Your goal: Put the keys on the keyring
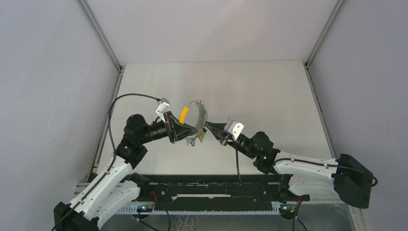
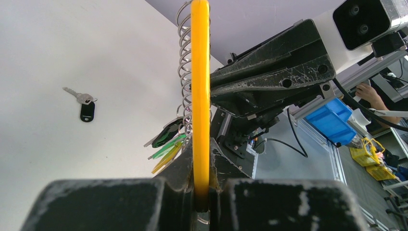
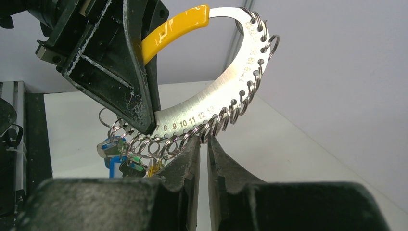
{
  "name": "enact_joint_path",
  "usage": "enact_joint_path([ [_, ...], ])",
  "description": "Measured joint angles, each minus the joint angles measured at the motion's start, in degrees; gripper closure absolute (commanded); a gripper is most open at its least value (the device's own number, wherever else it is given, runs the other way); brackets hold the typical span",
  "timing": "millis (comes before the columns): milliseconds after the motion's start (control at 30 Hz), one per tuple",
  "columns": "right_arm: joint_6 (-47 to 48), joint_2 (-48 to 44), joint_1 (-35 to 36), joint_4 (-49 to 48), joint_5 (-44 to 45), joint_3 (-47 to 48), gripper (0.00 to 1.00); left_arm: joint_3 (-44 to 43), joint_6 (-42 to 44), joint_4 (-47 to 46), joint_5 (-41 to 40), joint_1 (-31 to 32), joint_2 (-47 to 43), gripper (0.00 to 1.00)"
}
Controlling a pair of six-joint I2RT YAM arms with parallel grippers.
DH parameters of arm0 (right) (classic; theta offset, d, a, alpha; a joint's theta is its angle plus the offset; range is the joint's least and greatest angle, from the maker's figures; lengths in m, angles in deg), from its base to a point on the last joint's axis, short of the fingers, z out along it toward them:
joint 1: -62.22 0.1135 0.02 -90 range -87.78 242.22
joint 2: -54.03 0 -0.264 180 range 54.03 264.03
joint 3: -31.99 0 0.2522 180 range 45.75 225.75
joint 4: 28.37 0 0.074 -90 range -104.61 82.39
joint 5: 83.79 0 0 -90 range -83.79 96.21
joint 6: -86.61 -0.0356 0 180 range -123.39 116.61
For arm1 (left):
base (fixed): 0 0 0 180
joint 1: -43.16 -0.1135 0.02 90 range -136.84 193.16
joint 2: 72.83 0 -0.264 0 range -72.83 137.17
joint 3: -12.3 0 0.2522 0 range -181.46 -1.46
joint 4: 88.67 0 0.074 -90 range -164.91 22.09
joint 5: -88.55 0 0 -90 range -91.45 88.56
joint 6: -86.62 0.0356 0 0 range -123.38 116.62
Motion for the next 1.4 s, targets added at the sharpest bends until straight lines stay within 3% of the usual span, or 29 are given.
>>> enact_joint_path([
  [200, 0.0, 0.2, 0.0, -0.2, 0.0, 0.0, 0.91, 0.0, 0.0, 0.0, 0.0, 0.0, 0.0, 1.00],
  [433, 0.0, 0.2, 0.1, -0.2, 0.4, 0.0, 1.00, 0.0, 0.0, 0.0, 0.0, 0.2, 0.0, 1.00],
  [767, 0.0, -0.6, 0.0, 0.3, 1.5, 0.0, 1.00, 0.0, -1.1, -0.5, -1.3, 0.2, -0.3, 0.99],
  [1400, 1.6, 1.4, -1.6, -3.9, -3.3, 0.0, 1.00, 7.6, -13.8, -17.0, -3.0, 0.3, -0.3, 1.00],
])
